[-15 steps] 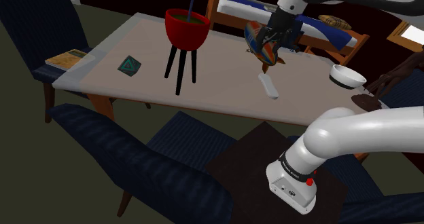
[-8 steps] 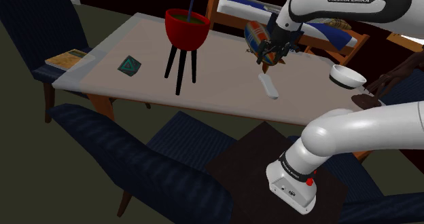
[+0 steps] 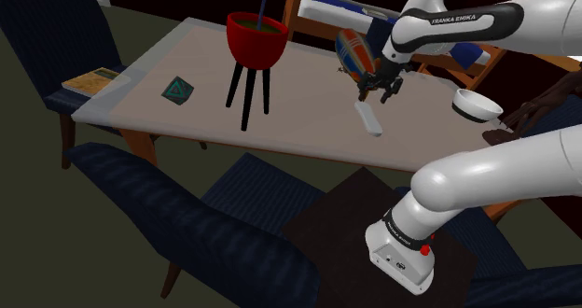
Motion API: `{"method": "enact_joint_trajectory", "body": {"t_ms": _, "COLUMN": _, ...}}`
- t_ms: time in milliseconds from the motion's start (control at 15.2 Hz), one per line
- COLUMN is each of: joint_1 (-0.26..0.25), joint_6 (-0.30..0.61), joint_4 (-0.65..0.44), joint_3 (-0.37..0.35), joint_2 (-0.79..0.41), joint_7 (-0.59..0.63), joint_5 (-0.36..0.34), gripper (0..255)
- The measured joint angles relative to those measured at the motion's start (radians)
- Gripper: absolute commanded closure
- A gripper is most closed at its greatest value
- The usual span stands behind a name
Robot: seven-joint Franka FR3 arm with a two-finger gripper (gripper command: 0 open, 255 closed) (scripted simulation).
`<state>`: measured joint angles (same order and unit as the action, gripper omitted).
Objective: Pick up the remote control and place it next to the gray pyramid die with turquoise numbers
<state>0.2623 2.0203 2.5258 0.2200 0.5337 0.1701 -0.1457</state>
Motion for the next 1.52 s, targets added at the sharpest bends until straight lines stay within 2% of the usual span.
{"method": "enact_joint_trajectory", "body": {"t_ms": 198, "joint_1": 0.035, "joint_6": 0.053, "joint_4": 0.02, "joint_3": 0.043, "joint_2": -0.042, "joint_7": -0.006, "joint_5": -0.015, "gripper": 0}}
{"method": "enact_joint_trajectory", "body": {"t_ms": 726, "joint_1": 0.04, "joint_6": 0.184, "joint_4": 0.079, "joint_3": 0.066, "joint_2": -0.119, "joint_7": -0.005, "joint_5": -0.018, "gripper": 0}}
{"method": "enact_joint_trajectory", "body": {"t_ms": 1122, "joint_1": 0.04, "joint_6": 0.197, "joint_4": 0.084, "joint_3": 0.068, "joint_2": -0.125, "joint_7": -0.006, "joint_5": -0.019, "gripper": 0}}
{"method": "enact_joint_trajectory", "body": {"t_ms": 1188, "joint_1": 0.04, "joint_6": 0.197, "joint_4": 0.084, "joint_3": 0.068, "joint_2": -0.125, "joint_7": -0.006, "joint_5": -0.019, "gripper": 255}}
{"method": "enact_joint_trajectory", "body": {"t_ms": 1518, "joint_1": 0.04, "joint_6": 0.196, "joint_4": 0.084, "joint_3": 0.069, "joint_2": -0.125, "joint_7": -0.006, "joint_5": -0.019, "gripper": 255}}
